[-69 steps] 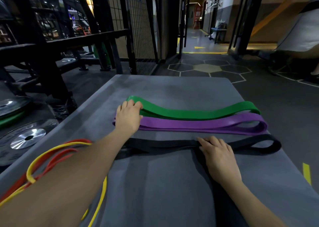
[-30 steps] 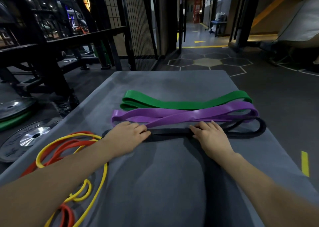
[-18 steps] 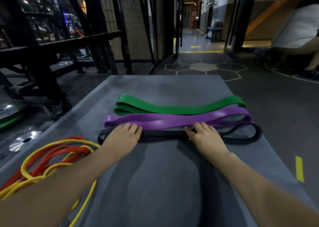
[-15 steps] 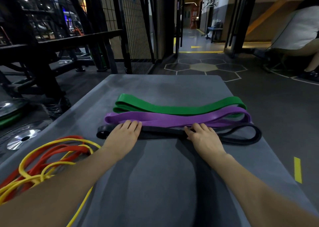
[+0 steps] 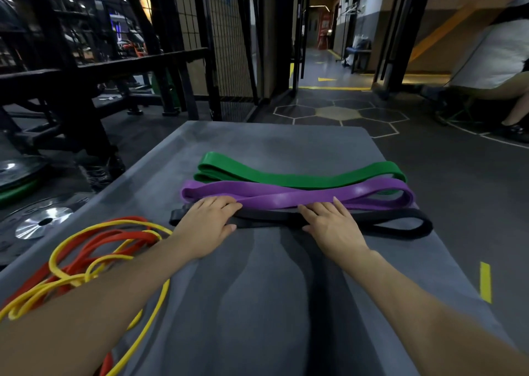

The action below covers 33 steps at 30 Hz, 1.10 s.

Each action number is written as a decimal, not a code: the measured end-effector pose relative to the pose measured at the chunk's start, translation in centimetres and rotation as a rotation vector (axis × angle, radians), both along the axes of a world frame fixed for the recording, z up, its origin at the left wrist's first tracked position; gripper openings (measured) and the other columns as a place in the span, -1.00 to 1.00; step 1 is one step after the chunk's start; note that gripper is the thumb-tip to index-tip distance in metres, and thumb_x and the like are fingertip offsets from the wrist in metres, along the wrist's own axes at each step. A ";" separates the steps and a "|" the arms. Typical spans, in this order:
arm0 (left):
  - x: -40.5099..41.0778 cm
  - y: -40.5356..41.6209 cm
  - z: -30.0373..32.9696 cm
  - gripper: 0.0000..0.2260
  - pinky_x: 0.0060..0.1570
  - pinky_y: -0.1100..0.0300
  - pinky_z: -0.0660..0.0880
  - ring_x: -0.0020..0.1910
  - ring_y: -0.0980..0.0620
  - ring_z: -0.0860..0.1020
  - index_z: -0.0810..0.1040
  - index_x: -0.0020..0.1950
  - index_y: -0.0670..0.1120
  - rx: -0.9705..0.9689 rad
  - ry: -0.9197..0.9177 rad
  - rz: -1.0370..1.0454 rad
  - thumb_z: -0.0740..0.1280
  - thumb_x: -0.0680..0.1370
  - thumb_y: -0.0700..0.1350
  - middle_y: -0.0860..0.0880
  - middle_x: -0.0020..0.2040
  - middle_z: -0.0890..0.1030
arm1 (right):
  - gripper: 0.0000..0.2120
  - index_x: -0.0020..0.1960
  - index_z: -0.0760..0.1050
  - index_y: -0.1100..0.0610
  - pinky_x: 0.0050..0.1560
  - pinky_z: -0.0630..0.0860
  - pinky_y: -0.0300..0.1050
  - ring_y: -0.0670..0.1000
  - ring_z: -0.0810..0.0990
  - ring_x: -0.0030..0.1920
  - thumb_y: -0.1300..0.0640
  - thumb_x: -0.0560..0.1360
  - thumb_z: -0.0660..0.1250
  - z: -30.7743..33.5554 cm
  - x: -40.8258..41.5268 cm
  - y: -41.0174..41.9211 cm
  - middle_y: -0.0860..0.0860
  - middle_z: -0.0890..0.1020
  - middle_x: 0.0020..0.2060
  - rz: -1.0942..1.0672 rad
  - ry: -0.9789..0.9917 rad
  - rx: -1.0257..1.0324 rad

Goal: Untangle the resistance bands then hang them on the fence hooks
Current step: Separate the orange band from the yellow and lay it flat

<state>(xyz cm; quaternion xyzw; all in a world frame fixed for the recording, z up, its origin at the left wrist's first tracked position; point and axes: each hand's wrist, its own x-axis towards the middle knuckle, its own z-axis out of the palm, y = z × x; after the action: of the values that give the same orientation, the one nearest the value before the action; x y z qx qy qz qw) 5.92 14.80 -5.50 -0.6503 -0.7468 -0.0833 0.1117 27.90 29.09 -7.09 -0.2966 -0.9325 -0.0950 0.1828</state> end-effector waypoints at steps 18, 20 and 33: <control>1.2 -20.6 3.0 -0.72 0.17 0.05 0.42 0.19 -0.10 0.48 0.56 0.17 -0.04 0.259 -0.330 0.438 0.39 0.46 -0.14 -0.05 0.17 0.52 | -0.74 0.17 0.53 0.25 0.17 0.39 -0.05 0.21 0.47 0.19 0.19 0.52 0.26 4.0 -9.3 -18.4 0.23 0.53 0.13 0.254 0.166 -0.677; 1.1 -22.4 2.4 -0.73 0.15 0.05 0.43 0.15 -0.12 0.49 0.57 0.15 -0.05 0.302 -0.370 0.487 0.39 0.45 -0.16 -0.06 0.15 0.53 | -0.70 0.23 0.50 0.23 0.19 0.34 -0.10 0.19 0.47 0.22 0.19 0.52 0.27 3.7 -10.2 -20.1 0.23 0.53 0.17 0.288 0.151 -0.686; -1.6 -27.2 0.8 -0.50 0.18 0.04 0.38 0.26 -0.15 0.39 0.31 0.33 -0.08 0.083 -0.654 0.819 0.39 0.47 0.03 -0.11 0.24 0.39 | -0.38 0.42 0.27 0.13 0.41 0.23 0.00 0.12 0.27 0.40 -0.06 0.45 0.36 2.2 -15.4 -24.5 0.08 0.37 0.35 0.364 0.013 -0.715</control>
<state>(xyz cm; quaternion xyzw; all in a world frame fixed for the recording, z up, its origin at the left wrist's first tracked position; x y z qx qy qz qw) 4.33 -12.42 -4.73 -0.2399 -0.9317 -0.2611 -0.0782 12.51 4.62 -4.93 -0.1722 -0.9429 0.2712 0.0879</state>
